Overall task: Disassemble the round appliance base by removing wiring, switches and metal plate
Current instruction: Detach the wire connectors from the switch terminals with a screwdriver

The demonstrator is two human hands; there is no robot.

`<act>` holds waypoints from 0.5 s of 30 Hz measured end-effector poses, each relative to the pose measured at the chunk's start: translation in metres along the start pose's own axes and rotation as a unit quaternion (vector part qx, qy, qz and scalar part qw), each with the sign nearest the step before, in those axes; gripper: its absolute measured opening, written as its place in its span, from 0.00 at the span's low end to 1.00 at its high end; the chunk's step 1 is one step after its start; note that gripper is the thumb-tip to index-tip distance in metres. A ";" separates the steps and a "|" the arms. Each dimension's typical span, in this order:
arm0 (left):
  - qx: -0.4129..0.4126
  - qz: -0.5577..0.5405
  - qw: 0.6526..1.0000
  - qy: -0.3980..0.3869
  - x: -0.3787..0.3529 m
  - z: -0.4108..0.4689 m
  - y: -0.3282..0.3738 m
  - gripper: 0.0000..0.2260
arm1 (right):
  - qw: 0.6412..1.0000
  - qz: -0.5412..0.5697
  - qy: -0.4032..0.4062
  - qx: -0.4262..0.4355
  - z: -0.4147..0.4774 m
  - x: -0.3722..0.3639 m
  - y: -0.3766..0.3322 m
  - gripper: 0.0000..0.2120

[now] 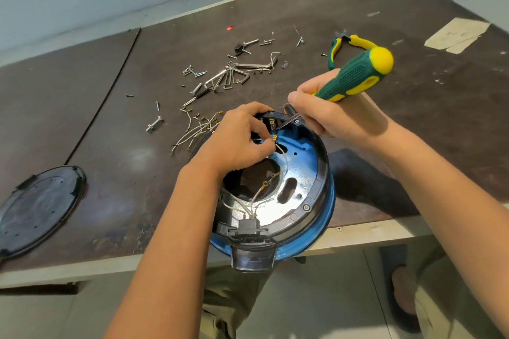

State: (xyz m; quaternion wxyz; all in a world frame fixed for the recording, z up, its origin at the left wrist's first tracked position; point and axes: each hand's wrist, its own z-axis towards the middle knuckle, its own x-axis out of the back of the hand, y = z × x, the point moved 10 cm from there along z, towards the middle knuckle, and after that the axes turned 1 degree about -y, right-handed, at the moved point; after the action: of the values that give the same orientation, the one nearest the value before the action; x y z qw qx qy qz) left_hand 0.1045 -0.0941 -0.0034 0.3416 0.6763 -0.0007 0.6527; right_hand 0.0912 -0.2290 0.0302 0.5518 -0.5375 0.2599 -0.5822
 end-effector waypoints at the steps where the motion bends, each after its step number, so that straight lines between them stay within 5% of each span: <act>1: 0.004 -0.001 1.000 -0.001 0.000 0.000 -0.001 0.05 | 1.000 -0.004 -0.006 0.006 -0.001 -0.002 -0.001 0.26; 10: 0.003 0.051 0.999 -0.015 -0.002 -0.002 -0.002 0.05 | 1.000 -0.007 -0.004 0.014 0.001 0.002 0.003 0.28; 15: -0.002 0.068 0.994 0.088 0.020 -0.012 -0.001 0.09 | 1.000 0.010 -0.023 0.015 0.000 -0.001 0.001 0.27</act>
State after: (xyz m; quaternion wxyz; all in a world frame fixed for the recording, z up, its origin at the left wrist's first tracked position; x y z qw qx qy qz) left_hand 0.0976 -0.0793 0.0133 0.2965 0.6139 -0.0175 0.7314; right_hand 0.0911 -0.2283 0.0291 0.5712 -0.5398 0.2440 -0.5682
